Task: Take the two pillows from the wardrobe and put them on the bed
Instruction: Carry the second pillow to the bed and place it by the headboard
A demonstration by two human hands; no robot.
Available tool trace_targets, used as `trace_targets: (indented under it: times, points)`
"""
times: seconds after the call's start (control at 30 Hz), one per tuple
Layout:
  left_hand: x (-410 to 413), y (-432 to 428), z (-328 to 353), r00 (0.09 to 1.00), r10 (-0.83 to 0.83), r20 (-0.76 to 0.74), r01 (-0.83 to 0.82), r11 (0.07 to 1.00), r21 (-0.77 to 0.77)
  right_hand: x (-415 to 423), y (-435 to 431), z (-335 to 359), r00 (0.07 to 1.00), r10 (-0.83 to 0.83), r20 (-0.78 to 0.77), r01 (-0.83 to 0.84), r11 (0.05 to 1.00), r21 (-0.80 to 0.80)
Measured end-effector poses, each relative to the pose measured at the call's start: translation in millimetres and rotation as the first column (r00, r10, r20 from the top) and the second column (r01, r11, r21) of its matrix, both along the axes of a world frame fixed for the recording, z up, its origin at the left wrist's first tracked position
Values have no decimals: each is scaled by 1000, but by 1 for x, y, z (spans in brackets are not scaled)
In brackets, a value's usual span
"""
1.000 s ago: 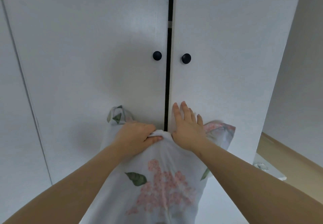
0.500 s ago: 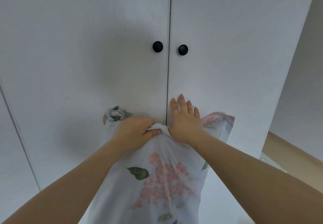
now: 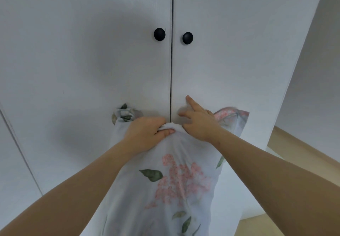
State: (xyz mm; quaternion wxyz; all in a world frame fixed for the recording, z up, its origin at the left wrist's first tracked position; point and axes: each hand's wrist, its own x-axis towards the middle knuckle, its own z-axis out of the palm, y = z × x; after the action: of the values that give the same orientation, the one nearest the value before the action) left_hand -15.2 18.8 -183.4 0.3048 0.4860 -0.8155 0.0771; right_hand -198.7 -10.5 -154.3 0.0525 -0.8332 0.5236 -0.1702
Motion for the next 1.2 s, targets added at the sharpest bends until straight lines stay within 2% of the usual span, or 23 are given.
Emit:
trace_targets:
  times: [0.17, 0.3, 0.47, 0.53, 0.63, 0.8, 0.93, 1.03, 1.2]
  points:
    - [-20, 1, -12, 1000, -23, -6, 23, 1000, -13, -27, 16, -33, 976, -95, 198, 104, 994, -40]
    - [-52, 9, -33, 1000, -2, -23, 4, 994, 108, -62, 40, -60, 943, -160, 290, 173, 985, -18]
    - [-99, 21, -60, 985, 8, -174, 38, 966, 255, -116, 66, -94, 881, -273, 386, 293, 956, 7]
    - [-118, 23, -68, 967, 33, -252, 49, 949, 313, -143, 76, -108, 845, -357, 398, 349, 932, 95]
    - [-150, 27, -77, 943, 46, -329, 72, 938, 339, -179, 99, -127, 857, -445, 259, 382, 887, 260]
    - [-227, 48, -92, 951, -184, -248, 276, 867, 415, -227, 129, -128, 919, -395, -20, 394, 911, 124]
    - [-282, 63, -104, 879, -400, -260, 477, 744, 468, -284, 143, -123, 917, -290, -274, 355, 906, 232]
    - [-338, 72, -110, 834, -503, -226, 543, 678, 495, -335, 166, -130, 907, -303, -293, 385, 878, 285]
    - [-418, 77, -117, 745, -635, -203, 638, 590, 495, -401, 201, -147, 892, -433, -128, 441, 773, 457]
